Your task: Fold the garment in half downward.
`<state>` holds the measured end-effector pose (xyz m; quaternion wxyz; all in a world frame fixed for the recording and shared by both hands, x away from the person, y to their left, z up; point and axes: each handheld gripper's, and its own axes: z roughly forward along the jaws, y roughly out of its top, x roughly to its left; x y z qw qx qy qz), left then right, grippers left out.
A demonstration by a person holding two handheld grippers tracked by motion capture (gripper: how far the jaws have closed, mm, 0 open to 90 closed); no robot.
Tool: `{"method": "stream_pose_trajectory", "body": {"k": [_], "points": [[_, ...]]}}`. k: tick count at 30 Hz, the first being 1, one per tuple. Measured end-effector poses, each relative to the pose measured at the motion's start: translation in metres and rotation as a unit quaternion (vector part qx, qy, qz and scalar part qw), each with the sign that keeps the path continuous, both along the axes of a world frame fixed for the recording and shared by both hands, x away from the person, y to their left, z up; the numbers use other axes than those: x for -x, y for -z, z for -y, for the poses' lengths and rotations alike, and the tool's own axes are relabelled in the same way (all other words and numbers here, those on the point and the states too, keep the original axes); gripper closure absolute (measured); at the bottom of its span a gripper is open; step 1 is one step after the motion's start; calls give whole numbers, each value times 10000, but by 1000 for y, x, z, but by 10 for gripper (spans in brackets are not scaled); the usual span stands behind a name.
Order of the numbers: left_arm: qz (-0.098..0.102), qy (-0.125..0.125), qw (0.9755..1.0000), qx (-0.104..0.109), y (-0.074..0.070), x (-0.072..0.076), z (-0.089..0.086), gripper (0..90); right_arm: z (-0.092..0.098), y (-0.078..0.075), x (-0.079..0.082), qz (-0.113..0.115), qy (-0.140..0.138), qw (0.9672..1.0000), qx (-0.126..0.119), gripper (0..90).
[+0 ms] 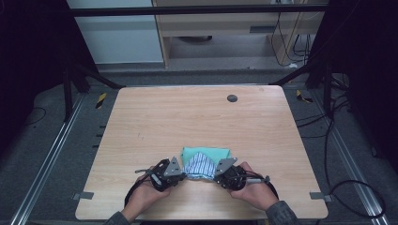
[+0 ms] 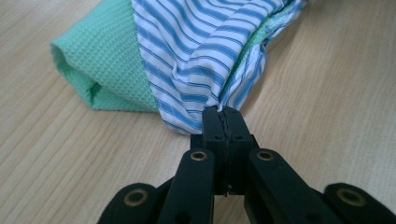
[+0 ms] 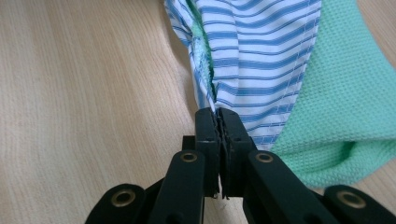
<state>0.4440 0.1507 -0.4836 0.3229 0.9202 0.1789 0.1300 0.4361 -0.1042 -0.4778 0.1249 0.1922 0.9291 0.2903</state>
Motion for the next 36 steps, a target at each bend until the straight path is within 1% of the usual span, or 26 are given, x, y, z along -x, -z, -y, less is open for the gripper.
{"method": "stream_pose_trajectory", "body": {"k": [7,8,10,14,15,16,22,25,26,28,29,32,34,35,36], "points": [[-42,-29,10000,38,1,2,1,900,2,-1,-1,-7,15,10000,3,875],[-57,-27,10000,71,1,3,1,900,3,-1,-1,-18,36,10000,-16,875],[-35,-33,10000,56,0,4,1,900,4,-2,-2,21,37,10000,-15,874],[-82,-10,10000,52,0,6,2,900,4,-4,-1,58,51,10000,36,875],[-90,-13,9999,84,0,7,3,900,5,-4,-1,63,38,10000,40,875],[-98,20,9999,45,0,8,3,900,5,-4,0,65,46,10000,48,875],[-148,89,9998,-13,0,13,6,900,8,-3,2,44,47,10000,70,875],[-145,63,9999,26,0,17,5,900,8,-4,5,63,19,10000,71,870],[-154,14,9998,94,0,18,5,900,8,-4,7,58,31,10000,43,859],[-147,-19,9998,164,-1,20,2,895,10,-5,8,41,56,10000,-1,794],[-140,-40,9997,204,-2,22,0,883,11,-5,9,45,78,10000,-30,746],[-163,-161,9990,382,-3,26,-7,826,18,-7,12,38,236,9995,-204,674],[-167,-257,9983,502,-4,28,-13,766,24,-8,14,30,354,9990,-279,654],[-148,-312,9979,546,-5,28,-16,732,28,-8,15,43,358,9989,-314,638],[-90,-441,9972,603,-6,28,-19,665,34,-9,16,50,489,9982,-344,591]]}}
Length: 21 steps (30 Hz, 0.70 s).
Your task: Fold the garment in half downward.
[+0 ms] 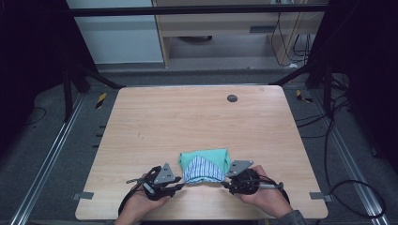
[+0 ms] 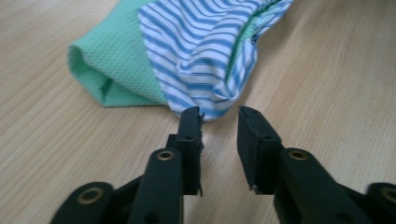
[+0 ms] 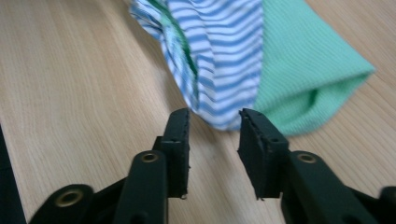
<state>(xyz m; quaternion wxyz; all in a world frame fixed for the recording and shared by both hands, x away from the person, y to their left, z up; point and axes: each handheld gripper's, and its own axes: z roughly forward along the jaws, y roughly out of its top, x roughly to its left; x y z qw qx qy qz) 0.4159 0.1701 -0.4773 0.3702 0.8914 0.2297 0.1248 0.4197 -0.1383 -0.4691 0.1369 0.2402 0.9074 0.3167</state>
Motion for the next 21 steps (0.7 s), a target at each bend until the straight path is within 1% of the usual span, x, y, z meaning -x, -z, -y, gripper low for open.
{"method": "stream_pose_trajectory", "body": {"k": [1,2,3,6,8,11,12,13,14,15,16,18,20,21], "points": [[0,0,10000,0,0,0,0,616,0,0,0,0,0,10000,0,591],[18,-89,10000,22,0,-1,-2,616,3,0,0,0,64,10000,-17,564],[25,-153,9999,53,0,-2,-4,581,7,0,1,2,148,9999,-62,535],[69,-413,9991,53,1,-8,-9,438,18,1,1,0,380,9992,-116,441],[100,-543,9985,26,2,-12,-13,370,24,3,1,42,574,9983,-124,376],[97,-775,9969,61,3,-16,-17,279,34,6,-1,62,875,9961,-135,288],[95,-823,9965,69,3,-18,-18,234,41,7,-4,60,1093,9939,-148,242],[98,-896,9959,69,3,-19,-20,234,41,7,-4,60,1093,9939,-148,242],[77,-953,9954,69,4,-22,-21,191,47,9,-9,53,1303,9913,-180,191],[51,-1023,9947,75,4,-24,-23,191,47,9,-9,53,1303,9913,-180,191],[40,-1093,9940,82,5,-27,-25,176,49,9,-11,25,1440,9894,-194,166],[28,-1232,9923,77,6,-33,-29,156,54,10,-17,48,1657,9858,-281,134],[1,-1349,9908,82,7,-40,-33,132,58,12,-24,75,1929,9806,-338,103],[-7,-1406,9900,83,8,-43,-35,125,60,12,-27,90,2020,9786,-392,93]]}}
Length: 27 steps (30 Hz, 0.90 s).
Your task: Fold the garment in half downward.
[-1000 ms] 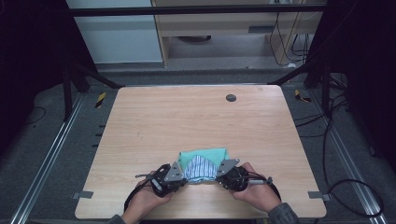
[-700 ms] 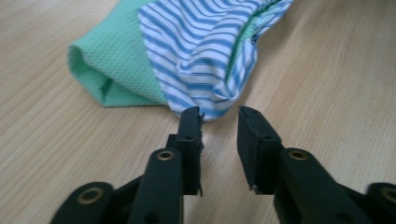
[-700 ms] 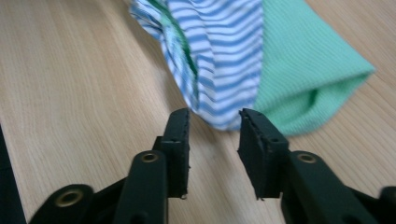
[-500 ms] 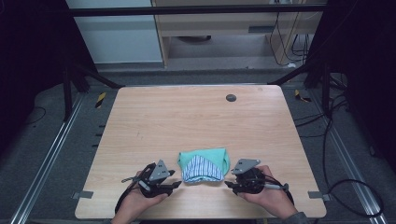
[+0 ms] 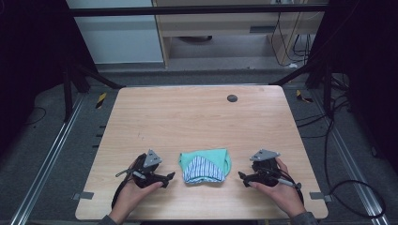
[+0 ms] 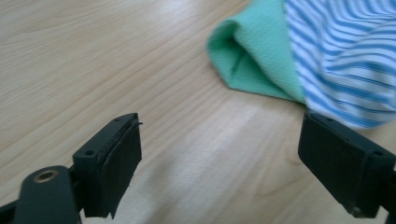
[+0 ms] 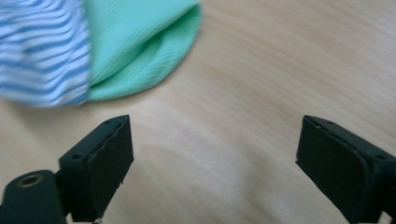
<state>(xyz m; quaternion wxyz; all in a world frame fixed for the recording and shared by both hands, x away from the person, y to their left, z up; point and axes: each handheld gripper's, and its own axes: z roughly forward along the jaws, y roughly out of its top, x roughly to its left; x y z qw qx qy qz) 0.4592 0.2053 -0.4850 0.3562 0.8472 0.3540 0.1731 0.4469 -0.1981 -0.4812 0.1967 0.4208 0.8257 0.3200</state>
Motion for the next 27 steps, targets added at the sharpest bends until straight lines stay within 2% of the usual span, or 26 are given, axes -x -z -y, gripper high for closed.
{"method": "stream_pose_trajectory", "body": {"k": [1,2,6,7,11,14,17,19,20,23,25,27], "points": [[3,-28,10000,1,0,-3,-2,113,5,3,-8,23,213,9998,-15,65],[6,-63,10000,30,1,-7,-4,113,5,3,-8,23,213,9998,-15,65],[-1,-196,9998,0,-1,-26,-14,91,14,6,-26,111,585,9982,68,71],[16,-278,9996,-10,-2,-31,-16,87,19,7,-36,80,808,9967,-68,74],[34,-516,9986,103,0,-47,-19,84,19,9,-47,86,1006,9947,-184,76],[26,-630,9979,156,5,-57,-17,83,14,13,-56,115,1110,9937,-127,85],[59,-755,9970,143,9,-61,-16,77,8,21,-64,40,1403,9900,-147,88],[82,-855,9963,83,12,-62,-17,76,6,24,-66,60,1455,9893,-102,78],[71,-874,9961,69,13,-62,-18,75,5,29,-68,72,1511,9880,-311,43],[18,-1003,9948,163,18,-62,-22,67,4,31,-68,107,1539,9874,-341,28],[-79,-1065,9943,74,23,-63,-24,63,4,31,-69,98,1589,9867,-327,12],[-90,-1076,9941,53,23,-63,-25,34,4,31,-69,69,1618,9862,-347,4]]}}
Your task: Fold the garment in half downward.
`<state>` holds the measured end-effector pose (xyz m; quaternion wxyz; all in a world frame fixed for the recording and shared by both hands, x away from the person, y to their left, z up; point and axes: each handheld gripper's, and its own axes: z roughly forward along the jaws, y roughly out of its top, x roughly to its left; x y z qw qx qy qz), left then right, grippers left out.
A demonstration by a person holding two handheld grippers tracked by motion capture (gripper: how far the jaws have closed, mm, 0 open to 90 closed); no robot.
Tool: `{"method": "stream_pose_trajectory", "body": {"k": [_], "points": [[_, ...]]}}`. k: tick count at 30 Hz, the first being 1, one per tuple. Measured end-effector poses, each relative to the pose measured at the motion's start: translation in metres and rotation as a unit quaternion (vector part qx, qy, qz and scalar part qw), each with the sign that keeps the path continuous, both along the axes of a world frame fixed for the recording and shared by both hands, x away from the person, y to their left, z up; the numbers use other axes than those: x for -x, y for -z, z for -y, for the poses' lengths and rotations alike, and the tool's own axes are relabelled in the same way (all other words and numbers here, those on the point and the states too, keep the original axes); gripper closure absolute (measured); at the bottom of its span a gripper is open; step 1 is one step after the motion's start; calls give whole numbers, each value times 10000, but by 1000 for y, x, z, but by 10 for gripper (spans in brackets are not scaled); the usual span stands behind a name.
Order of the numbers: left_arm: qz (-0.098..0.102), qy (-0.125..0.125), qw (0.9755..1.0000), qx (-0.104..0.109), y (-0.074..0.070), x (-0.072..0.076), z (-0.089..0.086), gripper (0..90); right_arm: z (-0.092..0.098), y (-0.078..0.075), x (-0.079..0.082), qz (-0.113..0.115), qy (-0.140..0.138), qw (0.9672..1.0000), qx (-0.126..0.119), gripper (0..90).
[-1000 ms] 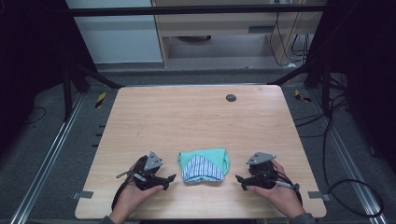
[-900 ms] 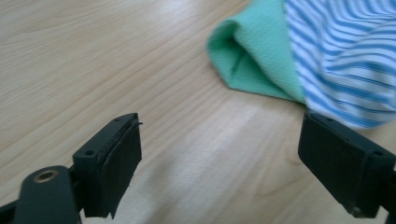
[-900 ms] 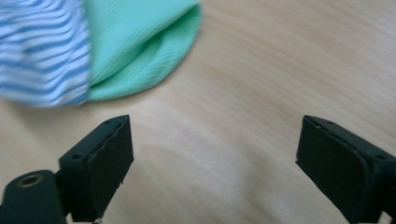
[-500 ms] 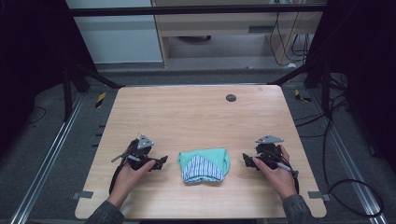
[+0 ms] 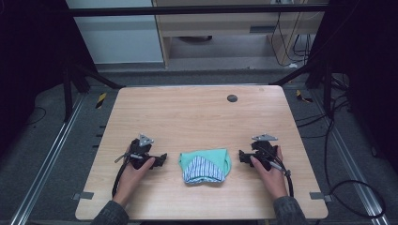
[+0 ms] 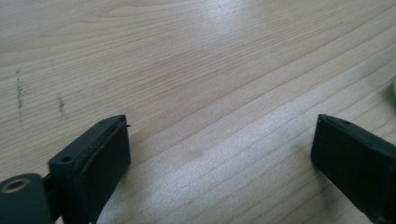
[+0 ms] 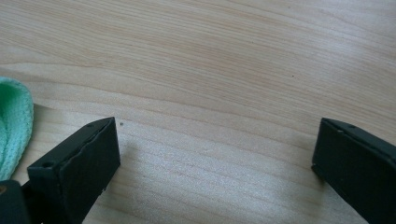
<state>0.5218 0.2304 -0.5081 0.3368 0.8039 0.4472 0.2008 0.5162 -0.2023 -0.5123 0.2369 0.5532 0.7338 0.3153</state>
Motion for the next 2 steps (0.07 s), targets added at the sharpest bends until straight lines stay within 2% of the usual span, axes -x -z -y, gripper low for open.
{"method": "stream_pose_trajectory", "body": {"k": [2], "points": [[-10,-29,10000,-9,0,0,0,23,0,0,0,4,5,10000,9,4]]}}
